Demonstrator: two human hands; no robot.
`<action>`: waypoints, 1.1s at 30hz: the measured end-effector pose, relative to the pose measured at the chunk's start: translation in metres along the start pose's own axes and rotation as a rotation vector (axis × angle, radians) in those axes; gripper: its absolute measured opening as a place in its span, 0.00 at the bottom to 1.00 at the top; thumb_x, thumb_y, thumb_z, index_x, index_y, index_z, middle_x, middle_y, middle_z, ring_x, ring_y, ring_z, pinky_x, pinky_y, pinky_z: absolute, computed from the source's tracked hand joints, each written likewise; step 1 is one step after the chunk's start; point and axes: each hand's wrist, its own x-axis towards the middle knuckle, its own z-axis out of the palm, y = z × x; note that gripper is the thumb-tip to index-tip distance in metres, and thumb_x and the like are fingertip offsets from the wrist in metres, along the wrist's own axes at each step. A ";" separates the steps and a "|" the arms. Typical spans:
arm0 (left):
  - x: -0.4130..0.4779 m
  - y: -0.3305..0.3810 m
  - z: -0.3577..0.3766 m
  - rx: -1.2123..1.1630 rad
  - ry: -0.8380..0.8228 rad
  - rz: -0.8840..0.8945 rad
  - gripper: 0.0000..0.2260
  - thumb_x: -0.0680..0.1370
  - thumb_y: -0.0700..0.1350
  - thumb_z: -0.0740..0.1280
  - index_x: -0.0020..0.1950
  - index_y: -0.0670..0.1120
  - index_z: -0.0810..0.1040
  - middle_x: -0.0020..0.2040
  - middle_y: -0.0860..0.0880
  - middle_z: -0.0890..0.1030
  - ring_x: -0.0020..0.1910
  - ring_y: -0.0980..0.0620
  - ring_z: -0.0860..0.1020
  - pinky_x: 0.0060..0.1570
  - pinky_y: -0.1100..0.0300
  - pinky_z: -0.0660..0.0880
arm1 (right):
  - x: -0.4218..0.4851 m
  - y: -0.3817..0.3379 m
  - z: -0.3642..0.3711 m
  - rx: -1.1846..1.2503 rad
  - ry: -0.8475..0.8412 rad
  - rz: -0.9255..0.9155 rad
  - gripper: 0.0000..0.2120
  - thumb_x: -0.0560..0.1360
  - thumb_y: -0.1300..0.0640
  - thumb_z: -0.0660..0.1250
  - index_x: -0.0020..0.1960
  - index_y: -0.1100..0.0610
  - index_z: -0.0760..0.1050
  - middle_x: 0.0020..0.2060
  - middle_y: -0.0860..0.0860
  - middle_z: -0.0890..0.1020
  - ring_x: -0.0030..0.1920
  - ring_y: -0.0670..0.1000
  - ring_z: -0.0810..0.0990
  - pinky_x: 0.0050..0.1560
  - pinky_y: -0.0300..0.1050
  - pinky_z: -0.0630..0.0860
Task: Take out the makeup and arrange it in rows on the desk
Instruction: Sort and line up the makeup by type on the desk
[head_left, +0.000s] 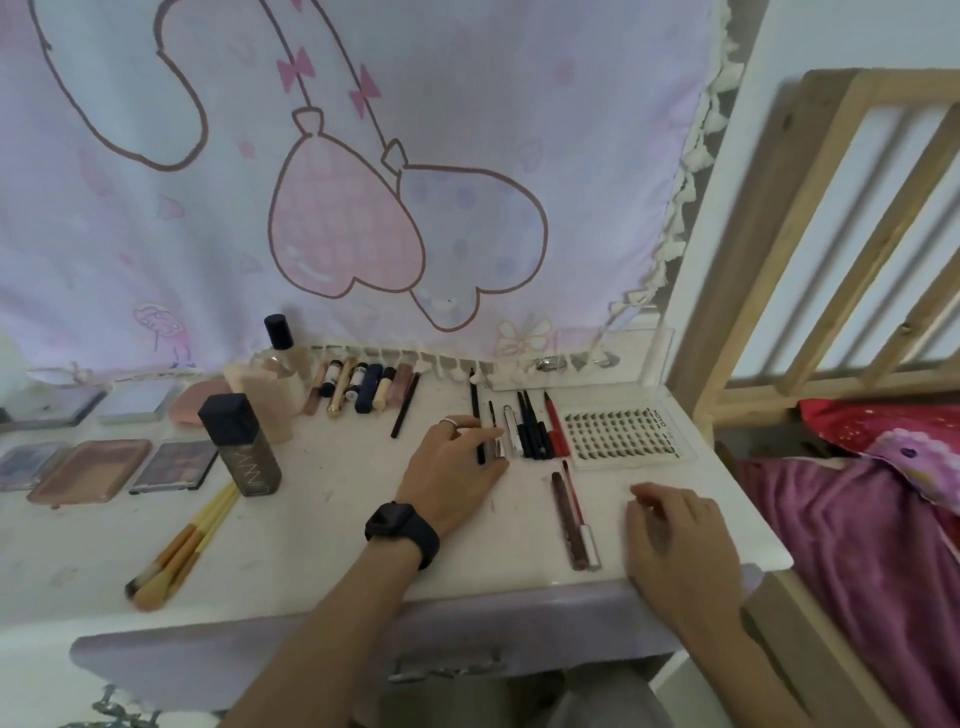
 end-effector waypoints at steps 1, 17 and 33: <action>0.000 0.000 -0.001 0.016 0.011 -0.006 0.18 0.78 0.55 0.69 0.67 0.58 0.77 0.69 0.51 0.71 0.68 0.53 0.68 0.66 0.63 0.63 | -0.001 0.000 0.002 0.002 0.017 -0.013 0.07 0.75 0.59 0.72 0.53 0.55 0.79 0.47 0.51 0.82 0.46 0.48 0.73 0.50 0.44 0.69; 0.008 0.004 -0.002 -0.015 0.021 -0.082 0.16 0.75 0.60 0.71 0.62 0.61 0.81 0.64 0.54 0.80 0.67 0.51 0.74 0.68 0.46 0.68 | -0.002 0.006 0.008 0.023 0.083 -0.033 0.08 0.74 0.58 0.72 0.52 0.54 0.80 0.46 0.49 0.83 0.46 0.45 0.71 0.46 0.41 0.68; 0.007 0.005 -0.005 -0.026 0.023 -0.092 0.17 0.72 0.64 0.71 0.59 0.64 0.81 0.65 0.56 0.79 0.66 0.55 0.74 0.69 0.48 0.68 | -0.003 0.012 0.011 -0.065 0.104 -0.144 0.12 0.75 0.49 0.62 0.48 0.52 0.82 0.47 0.48 0.83 0.48 0.49 0.75 0.47 0.44 0.69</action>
